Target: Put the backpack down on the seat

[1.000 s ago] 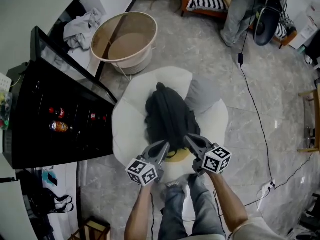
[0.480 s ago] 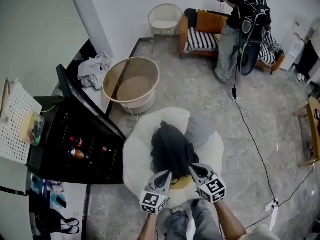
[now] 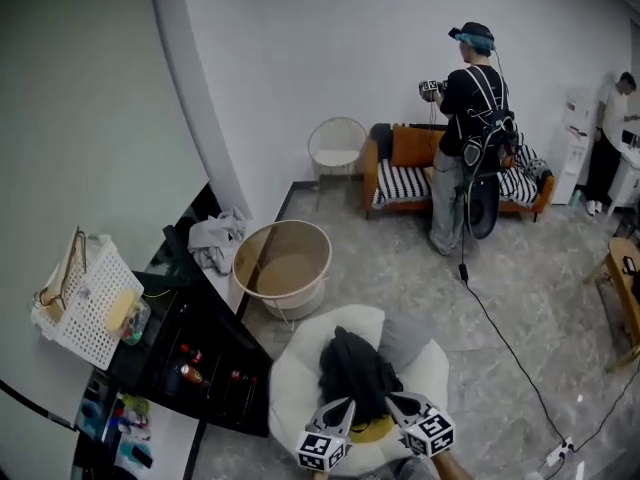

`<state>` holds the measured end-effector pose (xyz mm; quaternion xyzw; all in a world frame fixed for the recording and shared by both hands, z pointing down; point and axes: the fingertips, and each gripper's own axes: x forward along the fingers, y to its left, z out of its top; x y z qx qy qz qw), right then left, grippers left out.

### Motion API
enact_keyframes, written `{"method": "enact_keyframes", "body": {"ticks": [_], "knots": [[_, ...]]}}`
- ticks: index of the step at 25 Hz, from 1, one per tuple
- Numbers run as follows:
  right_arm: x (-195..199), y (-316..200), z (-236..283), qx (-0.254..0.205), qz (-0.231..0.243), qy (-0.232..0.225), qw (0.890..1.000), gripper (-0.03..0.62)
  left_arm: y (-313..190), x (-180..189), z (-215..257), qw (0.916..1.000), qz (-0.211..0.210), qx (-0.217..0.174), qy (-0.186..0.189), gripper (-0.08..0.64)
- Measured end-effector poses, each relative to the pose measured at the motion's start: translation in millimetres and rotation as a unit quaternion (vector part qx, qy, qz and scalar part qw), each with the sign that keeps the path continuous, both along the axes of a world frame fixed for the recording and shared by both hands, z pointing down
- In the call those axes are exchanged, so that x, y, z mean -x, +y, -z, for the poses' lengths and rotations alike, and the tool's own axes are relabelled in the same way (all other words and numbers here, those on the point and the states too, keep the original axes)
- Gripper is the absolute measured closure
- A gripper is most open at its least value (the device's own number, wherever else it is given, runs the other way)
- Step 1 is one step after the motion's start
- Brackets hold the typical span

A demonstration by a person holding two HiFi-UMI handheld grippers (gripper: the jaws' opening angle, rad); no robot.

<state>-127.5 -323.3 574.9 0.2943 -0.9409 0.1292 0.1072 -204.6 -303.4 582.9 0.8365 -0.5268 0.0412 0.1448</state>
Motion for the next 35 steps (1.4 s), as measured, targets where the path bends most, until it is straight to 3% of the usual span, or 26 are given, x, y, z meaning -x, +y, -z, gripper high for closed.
{"method": "enact_keyframes", "body": {"ticks": [5,10,19,25,35], "knots": [[-5.8,-6.8,46.8,-0.042,-0.008,-0.018,0.999,0.565,2.2,-9.3,38.7,0.9995,-0.007,-0.029,0.013,0.529],[-9.2,-7.5,84.5,-0.069,-0.02,-0.037,0.997,0.565,2.7,-22.2,74.8,0.998,-0.027,-0.056,-0.003,0.529],[-22.6,28.4,85.5,-0.067,-0.023,-0.035,0.997,0.565,29.7,-45.8,81.1,0.997,-0.045,-0.062,0.009,0.529],[-33.4,41.6,93.0,-0.075,-0.017,-0.04,0.996,0.565,40.6,-63.4,88.3,0.9965,-0.046,-0.07,-0.002,0.529],[-83.0,92.2,92.6,-0.066,-0.002,-0.037,0.997,0.565,86.7,-121.2,92.4,0.9969,-0.041,-0.067,-0.004,0.529]]}}
